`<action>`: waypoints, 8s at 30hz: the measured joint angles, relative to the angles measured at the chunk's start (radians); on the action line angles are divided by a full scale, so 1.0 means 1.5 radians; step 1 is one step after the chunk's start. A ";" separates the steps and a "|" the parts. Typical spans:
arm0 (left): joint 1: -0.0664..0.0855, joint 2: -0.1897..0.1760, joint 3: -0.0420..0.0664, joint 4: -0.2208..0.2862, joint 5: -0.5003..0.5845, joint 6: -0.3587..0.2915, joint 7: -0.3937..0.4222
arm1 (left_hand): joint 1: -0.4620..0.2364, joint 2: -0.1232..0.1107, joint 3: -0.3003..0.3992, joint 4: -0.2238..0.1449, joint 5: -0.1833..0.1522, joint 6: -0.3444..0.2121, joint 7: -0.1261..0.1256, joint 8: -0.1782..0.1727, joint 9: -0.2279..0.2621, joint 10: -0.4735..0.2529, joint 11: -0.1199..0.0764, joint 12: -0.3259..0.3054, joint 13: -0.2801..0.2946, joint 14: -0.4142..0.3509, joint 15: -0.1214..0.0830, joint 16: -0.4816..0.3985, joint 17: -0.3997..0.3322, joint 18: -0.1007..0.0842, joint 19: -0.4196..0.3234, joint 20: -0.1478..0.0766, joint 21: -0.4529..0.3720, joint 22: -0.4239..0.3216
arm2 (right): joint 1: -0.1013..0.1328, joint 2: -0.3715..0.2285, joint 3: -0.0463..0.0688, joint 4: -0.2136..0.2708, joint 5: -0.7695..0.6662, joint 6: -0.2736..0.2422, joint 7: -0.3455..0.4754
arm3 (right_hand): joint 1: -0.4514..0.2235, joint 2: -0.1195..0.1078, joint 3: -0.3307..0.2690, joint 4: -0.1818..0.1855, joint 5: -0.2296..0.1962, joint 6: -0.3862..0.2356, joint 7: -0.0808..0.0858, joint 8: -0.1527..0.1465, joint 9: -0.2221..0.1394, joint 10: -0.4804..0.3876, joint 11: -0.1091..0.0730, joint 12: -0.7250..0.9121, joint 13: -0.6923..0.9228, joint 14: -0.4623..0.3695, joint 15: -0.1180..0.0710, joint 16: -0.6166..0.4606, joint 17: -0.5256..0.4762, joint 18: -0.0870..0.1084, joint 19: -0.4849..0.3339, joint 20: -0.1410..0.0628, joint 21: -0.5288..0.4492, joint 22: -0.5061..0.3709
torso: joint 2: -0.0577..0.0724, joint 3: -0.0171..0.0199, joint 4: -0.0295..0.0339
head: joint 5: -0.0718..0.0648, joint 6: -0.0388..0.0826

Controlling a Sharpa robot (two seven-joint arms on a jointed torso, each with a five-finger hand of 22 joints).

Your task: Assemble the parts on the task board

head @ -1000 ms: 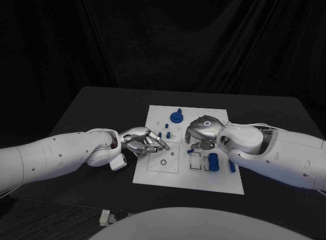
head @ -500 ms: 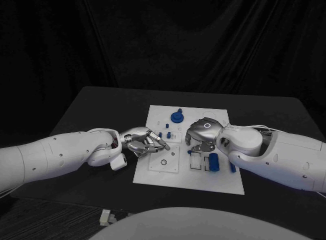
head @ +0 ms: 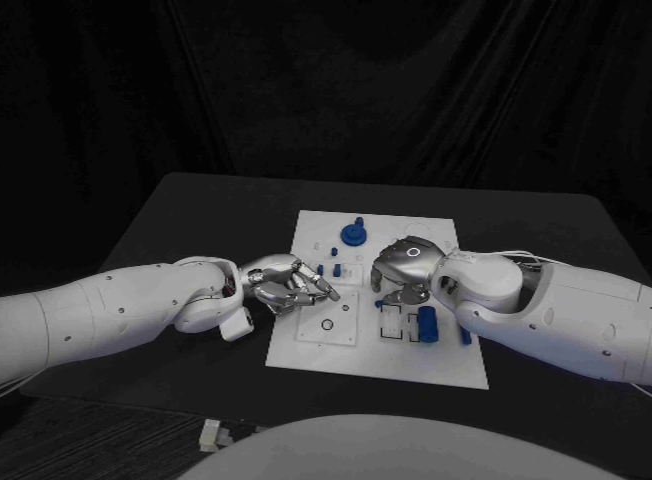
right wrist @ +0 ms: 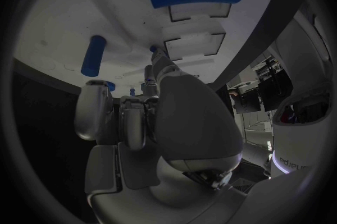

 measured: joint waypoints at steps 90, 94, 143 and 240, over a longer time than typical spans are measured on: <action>0.000 0.003 0.000 -0.002 0.000 0.010 -0.005 | 0.003 0.003 0.013 -0.002 0.000 0.007 0.002 0.000 0.000 0.000 0.000 0.000 0.000 0.000 0.000 0.000 0.000 0.000 -0.002 0.002 -0.003 0.000 | -0.003 0.013 0.000 -0.014 -0.041 -0.012 0.009 | 0.039 0.009 -0.021 0.003 -0.001 0.005 -0.008 0.007 0.018 0.000 -0.005 0.000 0.000 0.000 0.000 0.000 0.000 0.000 -0.005 0.000 -0.014 0.000 | 0.000 0.0001 -0.0001 | 0.001 0.000; 0.000 0.003 0.000 -0.003 0.000 0.010 -0.005 | 0.003 0.003 0.013 -0.002 0.000 0.007 0.002 0.000 0.000 0.000 0.000 0.000 0.000 0.000 0.000 0.000 0.000 0.000 -0.002 0.002 -0.003 0.000 | -0.003 0.015 0.000 -0.017 -0.042 -0.010 0.009 | 0.039 0.009 -0.021 0.003 -0.001 0.005 -0.007 0.007 0.018 0.000 -0.005 0.000 0.000 0.000 0.000 0.000 0.000 0.000 -0.005 0.000 -0.014 0.000 | 0.000 0.0001 -0.0001 | 0.001 0.000; 0.000 0.003 0.000 -0.004 0.000 0.015 -0.008 | 0.003 0.003 0.017 -0.002 0.000 0.009 0.000 0.000 0.000 0.002 0.002 0.000 0.000 -0.002 0.002 0.000 0.000 0.000 -0.005 0.005 -0.003 0.000 | -0.012 0.035 0.000 -0.033 -0.045 -0.042 0.014 | 0.052 0.031 -0.016 -0.005 0.008 0.003 -0.013 0.007 0.023 0.000 -0.005 0.000 0.000 0.000 0.000 0.000 0.000 0.000 -0.010 0.000 -0.017 0.000 | 0.000 0.0000 -0.0001 | 0.002 0.000; -0.002 0.005 0.000 -0.007 0.000 0.022 -0.009 | 0.003 0.003 0.023 -0.005 0.000 0.012 0.002 0.000 0.000 0.002 0.002 0.000 0.000 -0.002 0.002 0.000 0.000 0.000 -0.007 0.002 -0.003 0.000 | -0.011 0.042 0.001 -0.025 -0.065 0.008 0.028 | 0.063 0.031 -0.011 -0.009 0.035 -0.012 -0.014 -0.013 -0.057 0.000 -0.010 0.000 0.000 0.000 0.000 0.000 0.000 0.000 -0.014 0.000 -0.019 0.000 | 0.000 -0.0001 0.0000 | 0.005 0.000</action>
